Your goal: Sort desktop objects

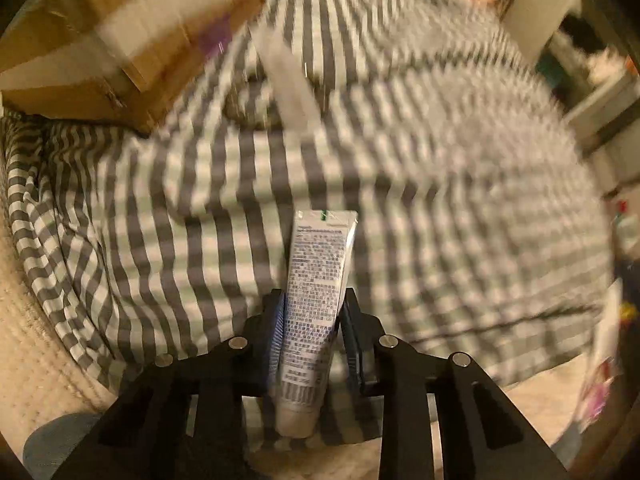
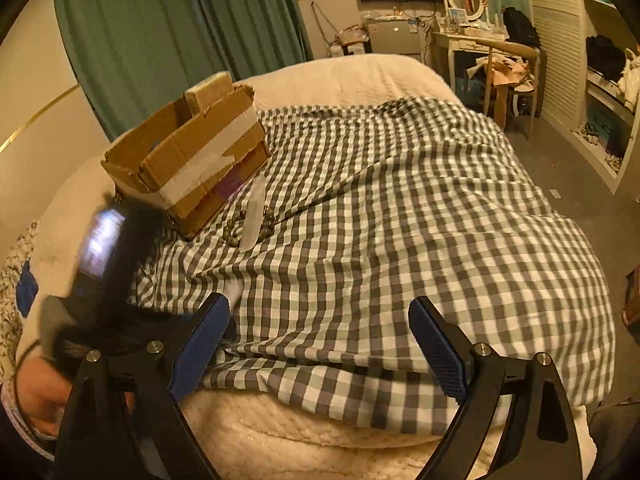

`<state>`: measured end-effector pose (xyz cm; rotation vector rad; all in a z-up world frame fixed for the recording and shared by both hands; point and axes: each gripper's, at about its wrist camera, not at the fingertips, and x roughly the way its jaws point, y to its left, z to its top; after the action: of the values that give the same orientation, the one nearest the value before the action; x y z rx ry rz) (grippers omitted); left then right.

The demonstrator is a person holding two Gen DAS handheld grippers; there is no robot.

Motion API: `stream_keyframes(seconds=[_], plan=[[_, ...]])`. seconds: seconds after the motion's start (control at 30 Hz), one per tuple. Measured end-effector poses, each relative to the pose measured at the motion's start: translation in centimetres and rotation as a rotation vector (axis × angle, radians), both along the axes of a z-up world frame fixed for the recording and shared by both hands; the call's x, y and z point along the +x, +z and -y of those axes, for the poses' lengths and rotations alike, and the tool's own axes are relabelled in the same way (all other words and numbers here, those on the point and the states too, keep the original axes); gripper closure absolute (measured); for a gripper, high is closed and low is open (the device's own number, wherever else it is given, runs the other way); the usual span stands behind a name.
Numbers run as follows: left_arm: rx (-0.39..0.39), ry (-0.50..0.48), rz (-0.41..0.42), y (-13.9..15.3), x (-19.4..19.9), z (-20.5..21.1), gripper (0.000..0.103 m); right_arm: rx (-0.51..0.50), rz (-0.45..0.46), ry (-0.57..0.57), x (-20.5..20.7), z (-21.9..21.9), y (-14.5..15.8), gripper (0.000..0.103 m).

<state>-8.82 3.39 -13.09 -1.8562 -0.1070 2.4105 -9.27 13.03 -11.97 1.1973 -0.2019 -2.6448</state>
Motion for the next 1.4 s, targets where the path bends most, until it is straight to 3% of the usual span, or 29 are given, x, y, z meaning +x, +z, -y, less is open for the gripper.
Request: stream_keyframes(seconds=[0.17,0.23,0.33,0.43,0.57,0.63,0.7,0.83,0.97,1.07,1.13,1.27,1.4], plan=[[0.058,0.138,-0.235,4.0,-0.7,4.8,0.076,-0.004,0.022,0.021,-2.3,1.5,-1.1,0.012],[0.074,0.264,-0.338,4.4,-0.4,7.5,0.076,-0.010,0.024,0.032,-3.8,2.5,-1.3,0.012],[0.113,0.416,-0.322,3.6,-0.9,9.9,0.076,0.005,0.018,0.046,-6.3,4.7,-1.4,0.012],[0.138,0.440,-0.250,2.1,-1.6,10.7,0.076,0.033,0.001,0.082,-8.9,7.4,-1.7,0.012],[0.122,0.495,-0.271,1.9,-1.4,11.0,0.076,0.109,0.021,0.117,-12.2,10.9,-3.0,0.012],[0.149,0.553,-0.304,2.1,-0.8,12.2,0.076,0.174,0.048,0.087,-13.9,12.2,-4.1,0.021],[0.155,0.606,-0.314,2.0,-0.6,13.3,0.076,0.159,0.085,0.081,-15.6,12.7,-5.3,0.032],[0.169,0.620,-0.272,1.2,-0.7,13.9,0.076,0.142,0.101,0.078,-17.0,13.3,-6.6,0.032],[0.158,0.610,-0.270,1.3,-0.5,14.0,0.076,0.191,0.109,0.103,-17.6,14.4,-7.7,0.033],[0.152,0.606,-0.269,1.4,-0.2,14.0,0.076,0.259,0.127,0.114,-17.9,15.3,-8.8,0.053],[0.140,0.602,-0.277,1.6,0.0,14.0,0.076,0.301,0.121,0.120,-17.6,15.8,-9.0,0.076],[0.128,0.597,-0.349,2.6,1.0,13.8,0.076,0.269,0.119,0.138,-16.4,15.3,-8.0,0.077],[0.054,0.525,-0.377,3.0,0.6,13.2,0.076,0.218,0.099,0.129,-14.3,13.9,-5.9,0.078]])
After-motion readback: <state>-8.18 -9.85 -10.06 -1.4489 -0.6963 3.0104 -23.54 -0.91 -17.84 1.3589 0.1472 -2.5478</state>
